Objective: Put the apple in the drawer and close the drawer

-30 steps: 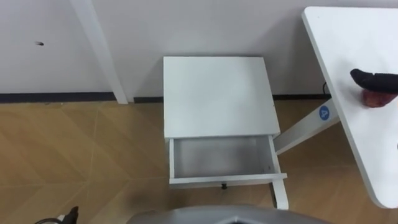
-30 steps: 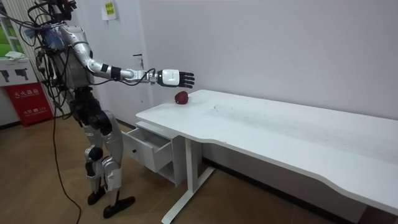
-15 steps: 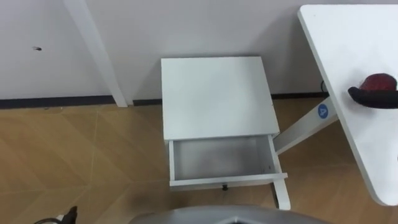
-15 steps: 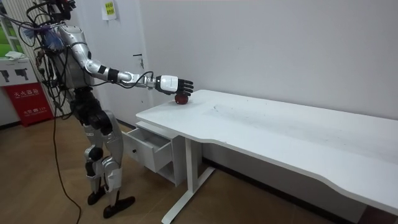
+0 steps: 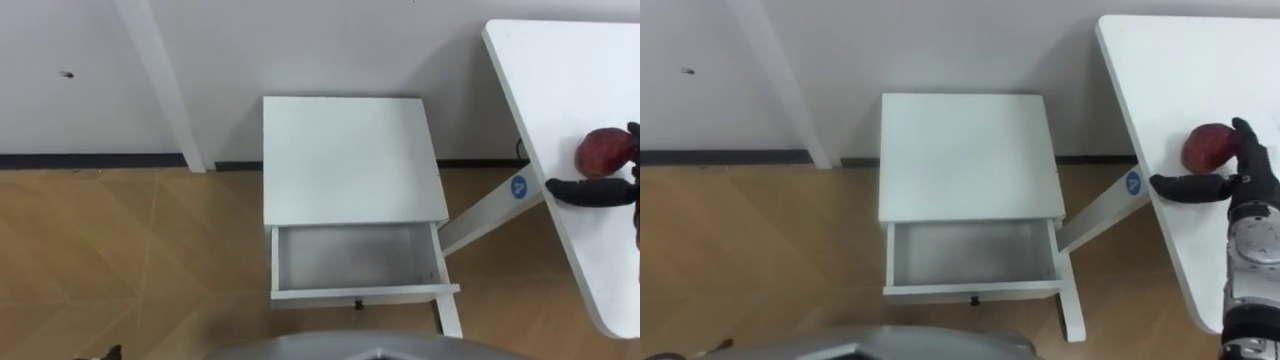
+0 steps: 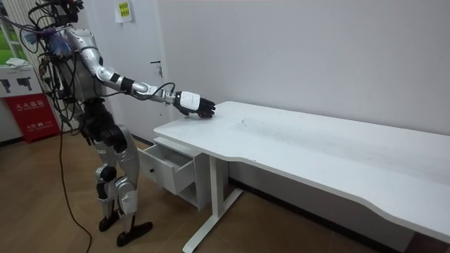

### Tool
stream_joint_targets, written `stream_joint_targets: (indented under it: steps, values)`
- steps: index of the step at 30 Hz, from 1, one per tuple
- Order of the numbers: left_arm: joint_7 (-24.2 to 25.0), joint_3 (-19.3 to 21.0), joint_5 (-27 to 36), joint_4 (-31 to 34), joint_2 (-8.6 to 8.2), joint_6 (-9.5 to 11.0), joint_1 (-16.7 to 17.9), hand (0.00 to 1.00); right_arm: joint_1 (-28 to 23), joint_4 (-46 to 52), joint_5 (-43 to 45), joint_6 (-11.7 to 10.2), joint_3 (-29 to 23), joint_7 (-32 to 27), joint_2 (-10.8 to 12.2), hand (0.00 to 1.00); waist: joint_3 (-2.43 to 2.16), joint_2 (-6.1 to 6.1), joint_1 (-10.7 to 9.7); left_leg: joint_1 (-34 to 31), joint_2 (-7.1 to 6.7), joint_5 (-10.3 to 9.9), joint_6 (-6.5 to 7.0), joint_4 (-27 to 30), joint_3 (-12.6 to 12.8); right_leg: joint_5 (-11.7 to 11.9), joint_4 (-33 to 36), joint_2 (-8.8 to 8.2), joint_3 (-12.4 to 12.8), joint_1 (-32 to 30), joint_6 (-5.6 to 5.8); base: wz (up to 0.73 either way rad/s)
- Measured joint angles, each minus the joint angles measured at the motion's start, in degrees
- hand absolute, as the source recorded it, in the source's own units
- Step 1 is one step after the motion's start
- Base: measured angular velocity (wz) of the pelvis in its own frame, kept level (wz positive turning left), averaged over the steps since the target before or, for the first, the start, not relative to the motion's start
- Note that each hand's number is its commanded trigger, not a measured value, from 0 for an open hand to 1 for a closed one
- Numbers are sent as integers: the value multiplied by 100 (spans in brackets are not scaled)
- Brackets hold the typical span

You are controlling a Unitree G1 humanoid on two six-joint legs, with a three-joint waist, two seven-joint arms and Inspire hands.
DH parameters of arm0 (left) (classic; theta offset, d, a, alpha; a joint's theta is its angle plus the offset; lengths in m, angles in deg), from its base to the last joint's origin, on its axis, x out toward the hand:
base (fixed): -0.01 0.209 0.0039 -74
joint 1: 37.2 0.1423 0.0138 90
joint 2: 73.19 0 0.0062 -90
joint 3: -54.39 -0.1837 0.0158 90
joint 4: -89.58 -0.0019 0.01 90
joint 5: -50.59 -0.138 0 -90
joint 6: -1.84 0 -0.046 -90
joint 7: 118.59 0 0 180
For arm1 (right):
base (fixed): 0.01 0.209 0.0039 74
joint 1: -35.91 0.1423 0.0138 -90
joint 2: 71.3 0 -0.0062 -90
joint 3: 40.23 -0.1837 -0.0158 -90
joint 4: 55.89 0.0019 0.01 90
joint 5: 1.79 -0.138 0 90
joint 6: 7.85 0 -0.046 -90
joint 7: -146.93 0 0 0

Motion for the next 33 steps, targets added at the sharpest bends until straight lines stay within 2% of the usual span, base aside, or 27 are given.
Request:
stream_joint_targets:
  steps: [5,13,14,15,21,25,28,33]
  values:
    - [19,-2,4,-3,-1,-14,20,0,13,-194,107,-10,13,72,0,0,31,4,100,4,2,0,1,-21,-38,0,0,-7,-23,43,1,2]
    - [124,25,-127,-32,3,-152,59,0,190,-739,40,-7,-47,-54,-1,0,27,-64,75,-4,1,-3,6,21,-282,0,-8,-34,-303,164,1,14]
    - [133,25,-126,-32,5,-156,58,0,279,-872,-53,-6,-60,-119,-5,74,25,-64,74,-4,0,-5,10,26,-298,0,-7,-35,-308,172,1,14]
    - [134,25,-126,-32,8,-157,58,0,325,-938,-116,-6,-61,-146,-7,100,25,-64,76,-8,-1,-6,11,27,-302,0,-8,-36,-311,175,1,5]
    - [138,28,-176,-34,17,-162,53,0,498,-1098,-198,-9,-74,-388,-71,100,12,-32,70,-98,-3,-8,15,126,-345,0,-8,-38,-327,144,1,2]
    - [147,25,-171,-35,17,-162,45,0,610,-1156,-201,33,-61,-378,-331,100,9,41,73,-100,-3,-7,14,120,-345,0,-4,-38,-369,152,0,0]
    - [203,3,-165,-56,15,-162,45,0,714,-1156,-204,63,-57,-399,-380,100,-6,112,74,-92,-6,-6,13,116,-350,-1,-2,-38,-377,162,0,0]
    - [268,3,-170,-91,15,-181,37,0,746,-1152,-199,62,12,-393,-441,100,17,142,100,-91,-5,1,11,117,-379,-2,8,-48,-448,154,-1,4]
